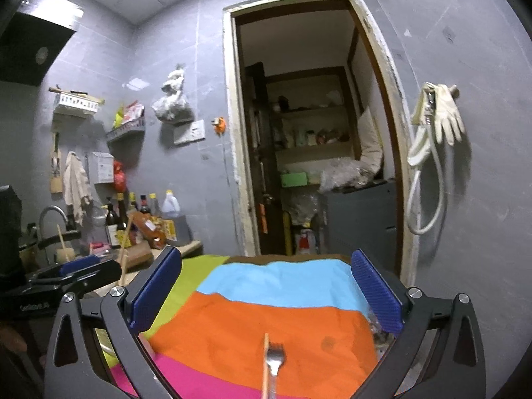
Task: Organize utensils
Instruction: 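Move both open tools back over the cloth toward the fork and chopstick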
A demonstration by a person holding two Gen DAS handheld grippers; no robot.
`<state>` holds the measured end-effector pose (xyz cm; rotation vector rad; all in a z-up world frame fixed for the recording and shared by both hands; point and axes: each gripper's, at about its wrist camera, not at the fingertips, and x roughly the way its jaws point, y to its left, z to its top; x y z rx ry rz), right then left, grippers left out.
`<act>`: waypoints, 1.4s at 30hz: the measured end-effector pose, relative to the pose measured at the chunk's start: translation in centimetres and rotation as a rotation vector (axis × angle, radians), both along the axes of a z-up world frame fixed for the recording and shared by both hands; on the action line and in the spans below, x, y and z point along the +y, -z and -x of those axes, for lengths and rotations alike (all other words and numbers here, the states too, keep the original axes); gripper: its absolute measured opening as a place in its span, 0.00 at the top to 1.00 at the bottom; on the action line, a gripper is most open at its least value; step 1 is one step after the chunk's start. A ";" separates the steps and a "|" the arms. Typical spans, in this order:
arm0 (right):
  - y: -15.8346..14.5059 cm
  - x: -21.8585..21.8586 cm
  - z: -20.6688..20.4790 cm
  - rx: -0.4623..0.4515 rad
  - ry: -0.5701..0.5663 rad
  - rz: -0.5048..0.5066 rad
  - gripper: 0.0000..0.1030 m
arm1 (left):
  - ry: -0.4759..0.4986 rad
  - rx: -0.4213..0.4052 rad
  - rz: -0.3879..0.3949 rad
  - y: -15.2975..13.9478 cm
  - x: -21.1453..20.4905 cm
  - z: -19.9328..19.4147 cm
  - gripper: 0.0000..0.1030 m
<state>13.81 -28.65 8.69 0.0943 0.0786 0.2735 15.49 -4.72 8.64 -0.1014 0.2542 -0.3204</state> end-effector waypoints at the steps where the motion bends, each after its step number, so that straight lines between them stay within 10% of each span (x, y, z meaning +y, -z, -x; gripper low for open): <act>1: 0.2 -0.4 0.0 0.006 0.005 -0.001 0.00 | 0.005 0.009 -0.002 0.3 -0.4 -0.1 0.10; 28: 7.1 -2.6 -6.8 0.369 -0.019 0.133 0.01 | -0.042 0.313 -0.168 8.9 -5.4 -4.5 0.09; 42: 10.8 0.5 -12.1 0.631 -0.203 0.224 0.42 | -0.130 0.570 -0.151 12.3 -3.6 -7.2 0.10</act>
